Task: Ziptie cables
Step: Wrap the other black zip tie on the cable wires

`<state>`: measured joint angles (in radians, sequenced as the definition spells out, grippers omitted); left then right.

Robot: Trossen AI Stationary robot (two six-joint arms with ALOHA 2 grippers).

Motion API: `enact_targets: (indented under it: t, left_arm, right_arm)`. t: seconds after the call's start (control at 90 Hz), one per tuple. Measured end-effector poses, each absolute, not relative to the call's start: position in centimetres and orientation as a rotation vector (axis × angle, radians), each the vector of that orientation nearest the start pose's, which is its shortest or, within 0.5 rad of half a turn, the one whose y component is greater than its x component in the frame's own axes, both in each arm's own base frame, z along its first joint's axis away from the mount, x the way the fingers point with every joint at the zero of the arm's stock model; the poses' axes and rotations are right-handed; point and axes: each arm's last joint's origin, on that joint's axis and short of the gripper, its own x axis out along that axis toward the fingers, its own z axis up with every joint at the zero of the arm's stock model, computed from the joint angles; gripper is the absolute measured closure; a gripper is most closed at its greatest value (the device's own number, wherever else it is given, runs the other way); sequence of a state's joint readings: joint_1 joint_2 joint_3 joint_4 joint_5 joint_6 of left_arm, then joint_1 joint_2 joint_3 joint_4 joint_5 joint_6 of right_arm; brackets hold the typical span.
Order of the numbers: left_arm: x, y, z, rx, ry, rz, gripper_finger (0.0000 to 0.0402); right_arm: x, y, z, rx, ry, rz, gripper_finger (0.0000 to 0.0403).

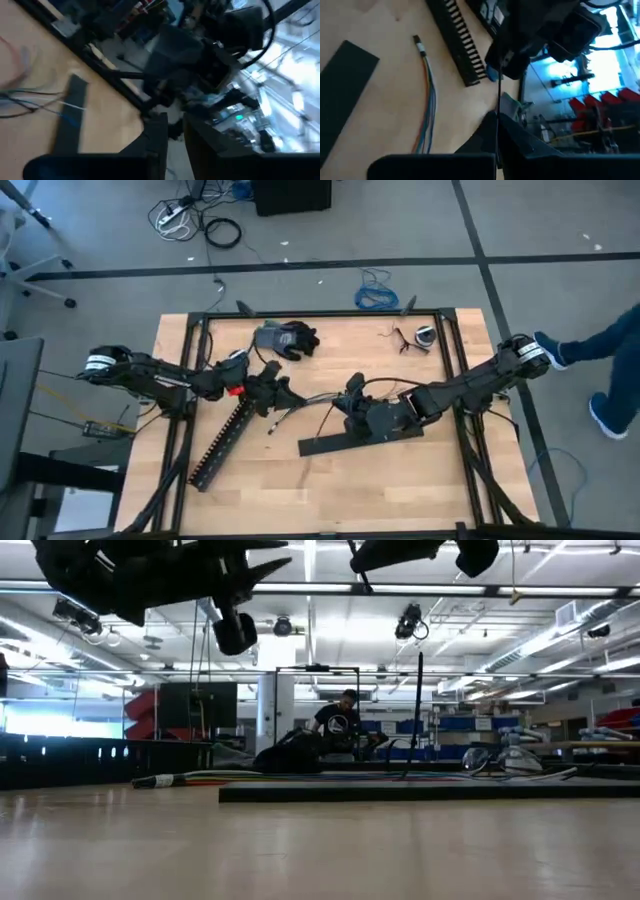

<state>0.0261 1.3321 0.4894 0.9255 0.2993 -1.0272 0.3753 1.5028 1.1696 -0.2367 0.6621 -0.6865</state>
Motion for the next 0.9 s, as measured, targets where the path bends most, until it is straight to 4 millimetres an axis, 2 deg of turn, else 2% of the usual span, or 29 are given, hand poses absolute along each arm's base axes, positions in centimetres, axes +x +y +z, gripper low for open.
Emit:
enact_targets:
  t: [0.178,0.267,0.522,0.622,0.9]
  left_arm:
    - [27.6,-0.4,21.1,-1.214,0.132,-0.222,0.0348]
    - [28.4,-0.4,20.6,-1.261,0.141,-0.187,0.0349]
    - [30.0,-0.7,22.4,-1.311,0.097,-0.234,0.0346]
    - [30.4,-0.8,23.3,-1.347,0.094,-0.268,0.0344]
    - [30.8,-1.0,22.8,-1.424,0.207,-0.226,0.0344]
  right_arm:
    - [31.4,10.3,29.5,-1.024,0.585,-0.070,0.0402]
    - [31.4,10.1,29.4,-1.040,0.593,-0.069,0.0403]
    - [31.6,9.8,29.3,-1.032,0.594,-0.007,0.0403]
    - [31.6,9.8,29.2,-1.083,0.598,0.007,0.0403]
    - [31.6,9.7,29.4,-1.135,0.603,-0.028,0.0403]
